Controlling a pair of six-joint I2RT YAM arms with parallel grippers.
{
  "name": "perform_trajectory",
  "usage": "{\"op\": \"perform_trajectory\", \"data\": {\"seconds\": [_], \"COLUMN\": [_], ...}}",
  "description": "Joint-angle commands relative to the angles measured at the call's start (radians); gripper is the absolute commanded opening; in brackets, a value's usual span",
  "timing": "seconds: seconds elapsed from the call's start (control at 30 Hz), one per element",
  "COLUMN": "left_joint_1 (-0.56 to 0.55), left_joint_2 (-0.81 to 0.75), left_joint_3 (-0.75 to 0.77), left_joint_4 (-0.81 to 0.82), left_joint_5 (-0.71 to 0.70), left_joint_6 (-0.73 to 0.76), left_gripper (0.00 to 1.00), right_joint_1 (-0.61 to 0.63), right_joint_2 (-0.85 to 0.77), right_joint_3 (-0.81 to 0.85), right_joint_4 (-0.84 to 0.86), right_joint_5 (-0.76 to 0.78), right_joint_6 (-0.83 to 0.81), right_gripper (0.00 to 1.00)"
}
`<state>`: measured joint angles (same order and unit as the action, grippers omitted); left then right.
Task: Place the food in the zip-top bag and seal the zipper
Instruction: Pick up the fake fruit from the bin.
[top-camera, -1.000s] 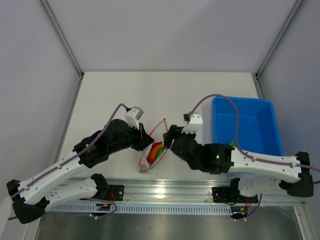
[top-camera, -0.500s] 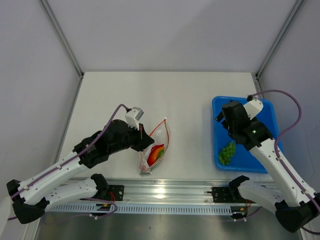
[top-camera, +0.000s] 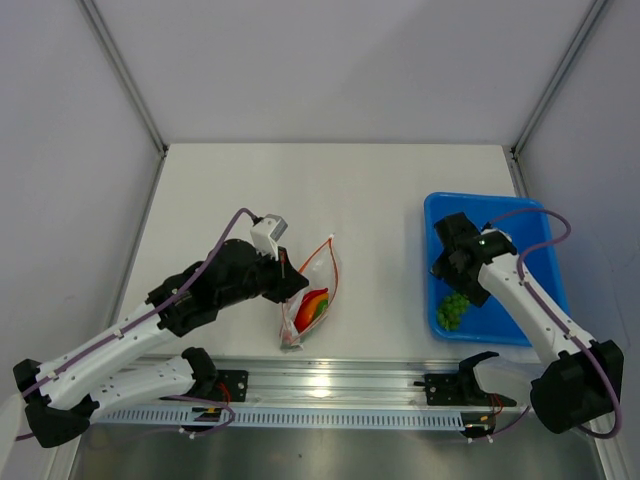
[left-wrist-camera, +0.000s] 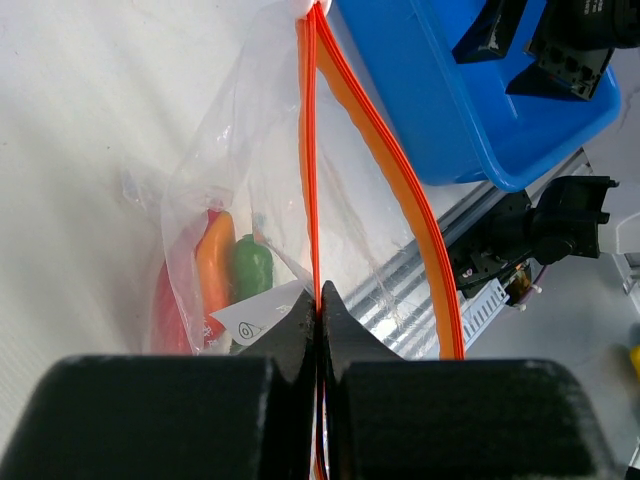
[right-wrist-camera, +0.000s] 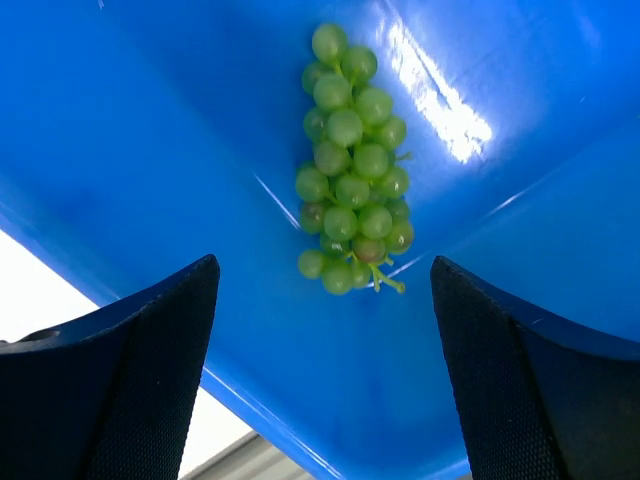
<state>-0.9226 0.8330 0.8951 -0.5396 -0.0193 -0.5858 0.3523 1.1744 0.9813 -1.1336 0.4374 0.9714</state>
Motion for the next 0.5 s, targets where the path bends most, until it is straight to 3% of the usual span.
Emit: {"op": "perform_trajectory", "data": {"seconds": [0.0, 0.23, 0.47], "left_joint_1": [-0.001, 0.001, 0.027], "left_joint_2": [-0.006, 0.005, 0.077], "left_joint_3": [0.011, -0.005, 0.014], "left_joint_4": [0.027, 0.018, -0.081], "left_joint_5": [-0.002, -0.021, -0.002], "left_joint_6": [-0.006, -0.029, -0.026], "left_gripper": [0.01, 0.01, 0.01], "right_joint_1": [-0.006, -0.041, -0.062], "right_joint_2": [-0.061, -0.133, -0.266], "right_joint_3": [-0.016, -0.093, -0.219], "right_joint_4": [0.008, 0.038, 0.198], "right_joint_5": [-0.048, -0.065, -0.206], "right_joint_6": [0.007, -0.031, -0.092], "right_gripper": [0.87, 0.88, 0.87]}}
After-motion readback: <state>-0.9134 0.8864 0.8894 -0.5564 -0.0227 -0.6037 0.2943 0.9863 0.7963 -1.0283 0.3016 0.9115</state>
